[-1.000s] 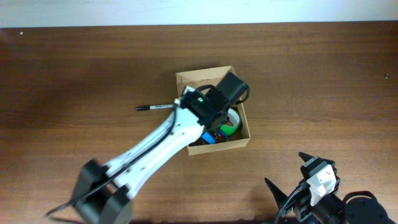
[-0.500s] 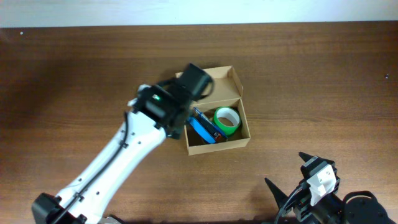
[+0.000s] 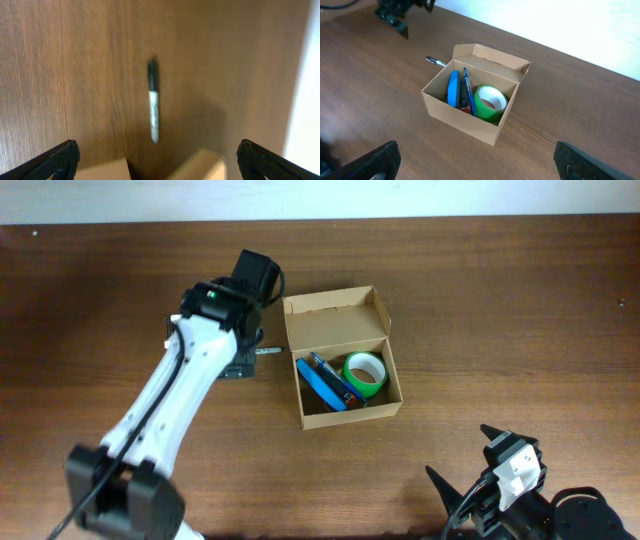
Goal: Pack container
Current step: 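Move the left gripper to the black Sharpie marker and grasp it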
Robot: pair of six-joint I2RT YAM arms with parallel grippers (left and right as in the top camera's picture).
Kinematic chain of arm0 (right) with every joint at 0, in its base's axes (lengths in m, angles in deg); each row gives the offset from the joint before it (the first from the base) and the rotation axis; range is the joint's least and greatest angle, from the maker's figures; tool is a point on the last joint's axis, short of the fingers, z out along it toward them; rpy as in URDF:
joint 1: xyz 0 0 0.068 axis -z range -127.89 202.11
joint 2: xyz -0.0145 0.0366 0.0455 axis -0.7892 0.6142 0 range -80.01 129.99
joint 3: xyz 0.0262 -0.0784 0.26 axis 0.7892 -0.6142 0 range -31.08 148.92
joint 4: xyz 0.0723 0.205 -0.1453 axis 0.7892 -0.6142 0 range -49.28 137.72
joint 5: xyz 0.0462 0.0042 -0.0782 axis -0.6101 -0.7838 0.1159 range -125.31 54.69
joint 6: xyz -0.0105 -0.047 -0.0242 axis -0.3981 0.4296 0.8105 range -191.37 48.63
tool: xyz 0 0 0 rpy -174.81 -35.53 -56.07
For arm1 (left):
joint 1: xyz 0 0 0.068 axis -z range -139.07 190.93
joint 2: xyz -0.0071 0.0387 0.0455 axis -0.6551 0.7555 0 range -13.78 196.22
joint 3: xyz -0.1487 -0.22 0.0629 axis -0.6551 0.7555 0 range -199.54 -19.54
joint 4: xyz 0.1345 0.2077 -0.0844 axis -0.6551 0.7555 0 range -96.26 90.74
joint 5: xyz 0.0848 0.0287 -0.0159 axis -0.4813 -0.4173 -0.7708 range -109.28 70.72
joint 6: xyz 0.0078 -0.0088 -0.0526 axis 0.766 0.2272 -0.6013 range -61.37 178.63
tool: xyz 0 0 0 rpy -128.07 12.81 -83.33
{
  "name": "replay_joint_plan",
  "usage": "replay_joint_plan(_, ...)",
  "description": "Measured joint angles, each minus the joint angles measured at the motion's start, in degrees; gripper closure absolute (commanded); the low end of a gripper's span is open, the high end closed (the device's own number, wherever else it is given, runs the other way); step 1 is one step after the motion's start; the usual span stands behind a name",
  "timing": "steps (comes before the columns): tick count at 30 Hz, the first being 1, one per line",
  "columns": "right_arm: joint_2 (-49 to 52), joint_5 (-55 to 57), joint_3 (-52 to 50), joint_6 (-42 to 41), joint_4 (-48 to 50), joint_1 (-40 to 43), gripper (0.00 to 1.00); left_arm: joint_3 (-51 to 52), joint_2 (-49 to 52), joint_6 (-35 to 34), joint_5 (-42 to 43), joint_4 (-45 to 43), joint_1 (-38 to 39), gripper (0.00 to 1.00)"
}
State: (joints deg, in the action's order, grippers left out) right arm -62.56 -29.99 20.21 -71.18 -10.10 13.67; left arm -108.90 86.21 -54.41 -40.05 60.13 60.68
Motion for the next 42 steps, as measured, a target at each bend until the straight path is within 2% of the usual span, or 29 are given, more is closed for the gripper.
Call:
replay_joint_plan(10,0.0,0.0,0.0,0.0,0.0,0.0,0.01,0.0,11.1,3.6,9.6,0.0,-7.0,0.11)
replay_joint_plan(12,0.0,0.0,0.0,0.0,0.0,0.0,0.01,-0.5,13.2,4.4,11.6,0.0,-7.9,0.17)
replay_joint_plan(19,0.0,0.0,0.0,0.0,0.0,0.0,0.01,-6.3,20.4,8.9,14.6,0.0,-8.6,0.18)
replay_joint_plan(23,0.0,0.0,0.0,0.0,0.0,0.0,0.01,-10.4,23.5,11.7,15.6,-0.2,-8.6,0.28)
replay_joint_plan(35,0.0,0.0,0.0,0.0,0.0,0.0,0.01,-11.2,27.5,13.0,19.2,-0.2,-8.6,0.32)
replay_joint_plan(39,0.0,0.0,0.0,0.0,0.0,0.0,0.01,-11.2,29.1,13.0,20.3,-0.2,-8.6,0.38)
replay_joint_plan(42,0.0,0.0,0.0,0.0,0.0,0.0,0.01,-11.2,29.9,13.1,20.6,-0.2,-8.6,0.5)
